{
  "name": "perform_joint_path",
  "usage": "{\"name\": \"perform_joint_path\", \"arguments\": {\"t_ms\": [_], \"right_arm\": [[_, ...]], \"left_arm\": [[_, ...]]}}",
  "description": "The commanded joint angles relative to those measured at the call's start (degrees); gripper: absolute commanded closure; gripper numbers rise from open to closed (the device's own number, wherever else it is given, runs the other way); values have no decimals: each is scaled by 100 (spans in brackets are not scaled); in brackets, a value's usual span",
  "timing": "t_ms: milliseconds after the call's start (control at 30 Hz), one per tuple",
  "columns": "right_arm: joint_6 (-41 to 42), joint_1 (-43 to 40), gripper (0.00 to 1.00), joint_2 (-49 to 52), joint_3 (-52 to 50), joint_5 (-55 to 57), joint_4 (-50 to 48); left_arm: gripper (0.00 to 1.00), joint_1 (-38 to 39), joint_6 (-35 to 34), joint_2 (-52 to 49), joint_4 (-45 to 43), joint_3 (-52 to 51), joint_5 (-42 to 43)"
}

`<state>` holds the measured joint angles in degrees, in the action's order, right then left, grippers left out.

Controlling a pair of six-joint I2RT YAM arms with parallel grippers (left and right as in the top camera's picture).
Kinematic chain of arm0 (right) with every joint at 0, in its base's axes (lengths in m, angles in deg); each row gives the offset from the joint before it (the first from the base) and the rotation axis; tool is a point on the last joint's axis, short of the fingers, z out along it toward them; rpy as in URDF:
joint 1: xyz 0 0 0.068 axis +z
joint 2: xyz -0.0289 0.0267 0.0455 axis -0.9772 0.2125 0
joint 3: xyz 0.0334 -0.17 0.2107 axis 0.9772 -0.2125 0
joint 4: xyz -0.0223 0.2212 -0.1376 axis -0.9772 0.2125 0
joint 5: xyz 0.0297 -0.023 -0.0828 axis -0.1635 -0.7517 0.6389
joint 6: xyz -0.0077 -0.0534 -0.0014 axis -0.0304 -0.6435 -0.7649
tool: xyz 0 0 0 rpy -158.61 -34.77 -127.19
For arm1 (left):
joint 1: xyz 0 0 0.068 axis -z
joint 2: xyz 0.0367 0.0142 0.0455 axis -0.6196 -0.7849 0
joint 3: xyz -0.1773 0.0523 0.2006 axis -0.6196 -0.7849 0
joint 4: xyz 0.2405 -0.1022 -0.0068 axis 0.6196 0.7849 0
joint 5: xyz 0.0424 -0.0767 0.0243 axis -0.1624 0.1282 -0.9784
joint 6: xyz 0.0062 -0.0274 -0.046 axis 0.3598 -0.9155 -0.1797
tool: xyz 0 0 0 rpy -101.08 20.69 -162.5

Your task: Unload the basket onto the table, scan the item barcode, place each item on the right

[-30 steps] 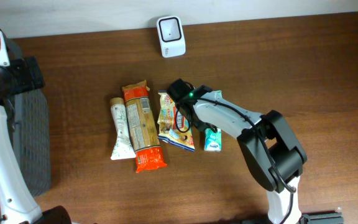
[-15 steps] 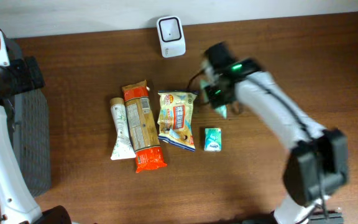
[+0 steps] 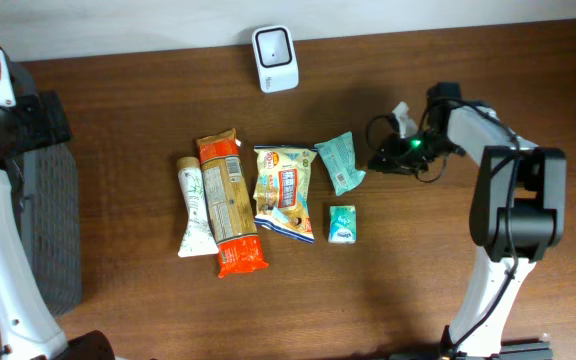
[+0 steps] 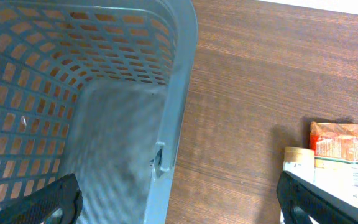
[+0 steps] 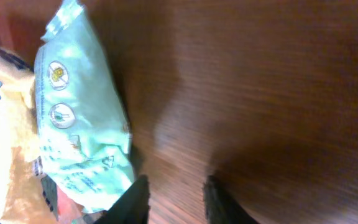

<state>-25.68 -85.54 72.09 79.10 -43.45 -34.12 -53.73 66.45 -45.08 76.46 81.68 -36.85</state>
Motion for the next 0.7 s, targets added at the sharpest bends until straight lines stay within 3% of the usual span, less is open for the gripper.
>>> {"name": "perform_joint_path", "arguments": {"t_ms": [0, 133, 200, 233, 267, 333, 367, 533, 567, 600, 633, 667], "right_arm": [[-201, 0, 66, -168, 304, 256, 398], [-367, 715, 64, -258, 925, 177, 1064], [-175, 1121, 75, -256, 927, 223, 922], [-46, 1248, 76, -256, 973, 372, 647], [-42, 1314, 73, -256, 1054, 612, 398], [-44, 1419, 51, -251, 1145, 1381, -286], [-48, 1456, 46, -205, 1145, 1517, -520], [-645, 1886, 45, -118, 1145, 1486, -789], [-647, 2020, 51, -92, 1143, 1480, -772], [-597, 2129, 79, -61, 1141, 1484, -769], [-485, 2162, 89, -57, 1141, 1491, -772], [-323, 2168, 93, -22, 1141, 1521, -791]], "left_arm": [[1, -11, 72, 66, -7, 31, -22], [1, -11, 72, 66, -7, 31, -22], [1, -11, 72, 66, -7, 31, -22], [1, -11, 72, 66, -7, 31, -22], [1, -11, 72, 66, -7, 31, -22], [1, -11, 72, 66, -7, 31, -22], [1, -11, 72, 66, -7, 31, -22], [1, -11, 72, 66, -9, 31, -22], [1, -11, 72, 66, -7, 31, -22], [1, -11, 72, 66, -7, 31, -22], [1, -11, 72, 66, -7, 31, -22], [1, -11, 72, 66, -7, 31, -22]]}}
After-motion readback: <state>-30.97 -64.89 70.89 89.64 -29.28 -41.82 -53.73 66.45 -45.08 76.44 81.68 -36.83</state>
